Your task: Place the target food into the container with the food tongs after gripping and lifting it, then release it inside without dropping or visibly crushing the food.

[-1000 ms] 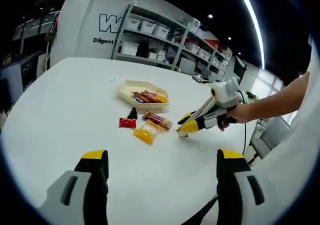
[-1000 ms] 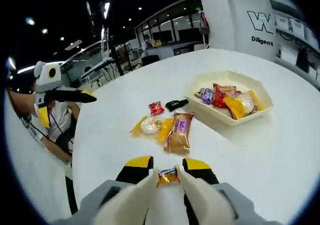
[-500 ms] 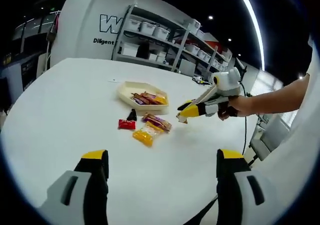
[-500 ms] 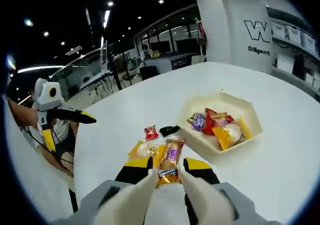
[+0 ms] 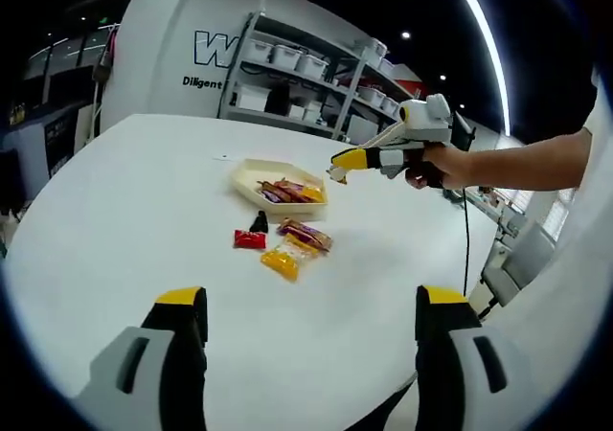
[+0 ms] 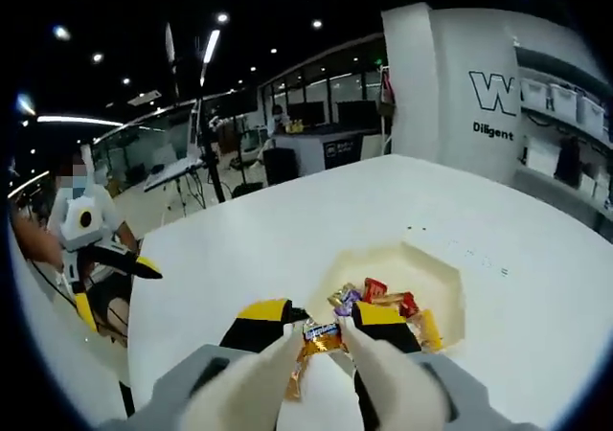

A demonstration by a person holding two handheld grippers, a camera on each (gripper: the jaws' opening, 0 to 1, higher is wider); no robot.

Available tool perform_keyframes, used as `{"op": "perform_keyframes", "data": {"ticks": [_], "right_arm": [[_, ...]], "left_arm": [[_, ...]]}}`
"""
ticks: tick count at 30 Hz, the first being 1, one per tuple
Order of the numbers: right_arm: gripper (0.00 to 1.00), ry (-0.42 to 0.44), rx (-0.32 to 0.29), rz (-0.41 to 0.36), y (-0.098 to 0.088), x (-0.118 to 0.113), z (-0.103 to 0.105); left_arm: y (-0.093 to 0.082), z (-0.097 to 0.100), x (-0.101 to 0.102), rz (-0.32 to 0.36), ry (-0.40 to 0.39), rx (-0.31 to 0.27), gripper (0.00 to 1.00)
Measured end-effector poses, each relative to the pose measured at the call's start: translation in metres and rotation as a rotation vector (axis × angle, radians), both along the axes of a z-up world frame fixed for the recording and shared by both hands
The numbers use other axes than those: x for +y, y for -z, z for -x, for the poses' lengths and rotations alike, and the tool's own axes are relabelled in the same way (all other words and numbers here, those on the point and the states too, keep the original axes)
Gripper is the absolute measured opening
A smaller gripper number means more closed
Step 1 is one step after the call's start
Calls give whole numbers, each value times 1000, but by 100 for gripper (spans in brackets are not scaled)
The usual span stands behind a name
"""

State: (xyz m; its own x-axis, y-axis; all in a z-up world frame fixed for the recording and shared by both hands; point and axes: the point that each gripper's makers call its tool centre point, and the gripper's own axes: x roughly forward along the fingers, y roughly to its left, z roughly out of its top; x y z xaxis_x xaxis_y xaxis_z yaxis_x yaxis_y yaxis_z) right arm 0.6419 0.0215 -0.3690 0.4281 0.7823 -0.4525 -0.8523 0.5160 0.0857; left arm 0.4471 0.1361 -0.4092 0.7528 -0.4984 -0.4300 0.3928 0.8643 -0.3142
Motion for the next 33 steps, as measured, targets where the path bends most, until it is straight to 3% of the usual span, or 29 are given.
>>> {"op": "perform_keyframes", "data": {"ticks": [7,11,17,20,33], "right_arm": [[19,18,-31,-5,-17,3,-18],[19,32,-55,-3,-29,5,-28],[19,52,-70,-10,-40,5,-39],[19,51,-80,-9,-43,6,-42],[19,46,-88,4,-45,10,-46]], "left_arm": [[-3,-1,1,-14,-4,-16,94],[-4,-4,6,-65,-12,-53,99],[-6,-5,7,-60,-12,-71,99],[-15,-9,8,-79,-8,-148,96],[-15,-9,9,-53,-26,-125,96]]}}
